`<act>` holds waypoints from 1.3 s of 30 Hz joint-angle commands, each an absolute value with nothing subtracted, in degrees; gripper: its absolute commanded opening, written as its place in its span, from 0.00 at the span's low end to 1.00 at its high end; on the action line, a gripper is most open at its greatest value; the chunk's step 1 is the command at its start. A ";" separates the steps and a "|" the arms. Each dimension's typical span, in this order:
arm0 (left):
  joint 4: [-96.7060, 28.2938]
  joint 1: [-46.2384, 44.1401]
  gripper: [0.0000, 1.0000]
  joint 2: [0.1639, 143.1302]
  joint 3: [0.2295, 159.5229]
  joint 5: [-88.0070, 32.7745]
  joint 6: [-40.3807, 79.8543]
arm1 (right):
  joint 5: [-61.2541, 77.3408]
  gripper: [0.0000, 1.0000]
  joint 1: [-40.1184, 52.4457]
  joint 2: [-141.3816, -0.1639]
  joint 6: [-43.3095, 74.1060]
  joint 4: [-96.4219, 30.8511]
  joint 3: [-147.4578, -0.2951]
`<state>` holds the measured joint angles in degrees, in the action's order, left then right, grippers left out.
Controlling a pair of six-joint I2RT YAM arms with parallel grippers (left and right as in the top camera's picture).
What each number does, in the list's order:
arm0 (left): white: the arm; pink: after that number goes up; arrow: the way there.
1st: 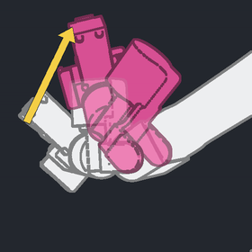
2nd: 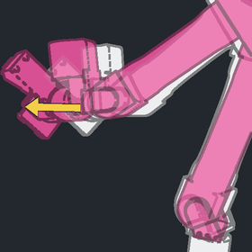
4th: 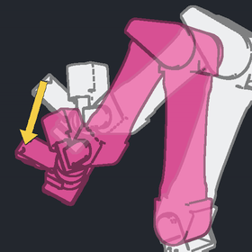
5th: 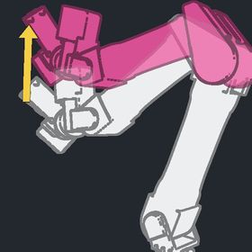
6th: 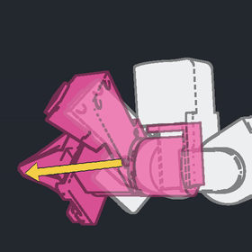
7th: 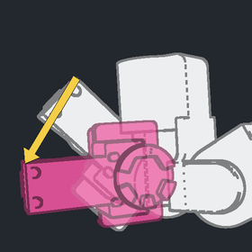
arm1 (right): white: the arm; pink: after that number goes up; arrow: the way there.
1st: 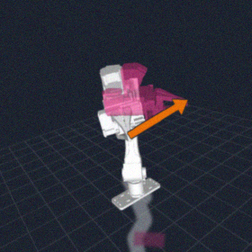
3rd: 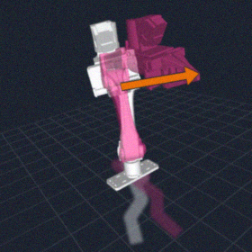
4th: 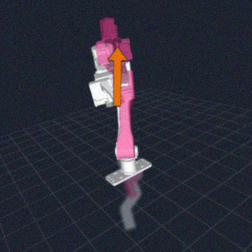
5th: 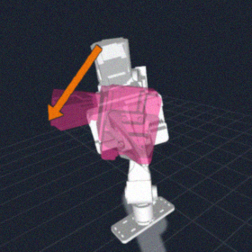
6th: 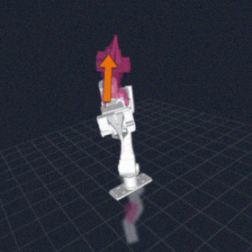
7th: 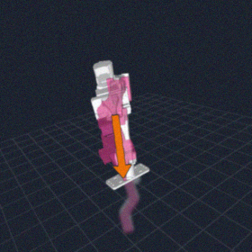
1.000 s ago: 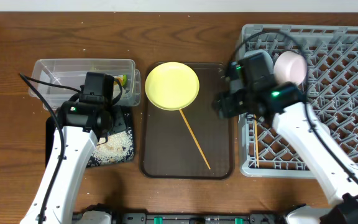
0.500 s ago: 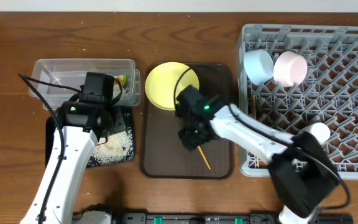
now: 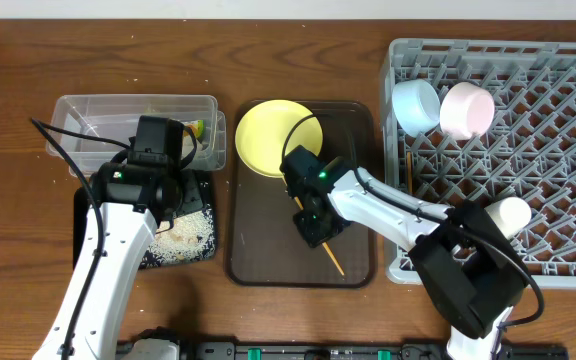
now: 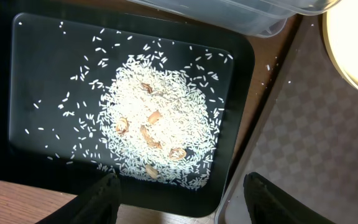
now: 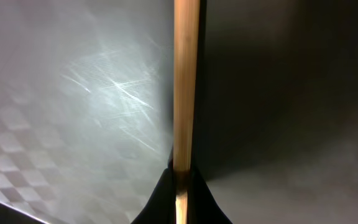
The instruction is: Sort waste into correct bins and load items into the dishwasher rack
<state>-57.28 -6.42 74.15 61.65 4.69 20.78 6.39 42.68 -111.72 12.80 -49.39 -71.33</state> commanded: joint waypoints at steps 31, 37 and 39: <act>-57.56 -6.17 0.66 74.22 62.11 4.99 20.88 | 6.72 0.48 22.90 -83.94 13.54 -49.80 -71.46; -57.58 -6.17 0.66 74.22 62.11 4.95 20.91 | 2.87 0.45 28.62 -88.14 19.20 -44.75 -71.46; -57.54 -6.17 0.66 74.22 62.11 4.27 20.91 | 0.36 0.41 30.00 -90.94 21.67 -42.65 -71.46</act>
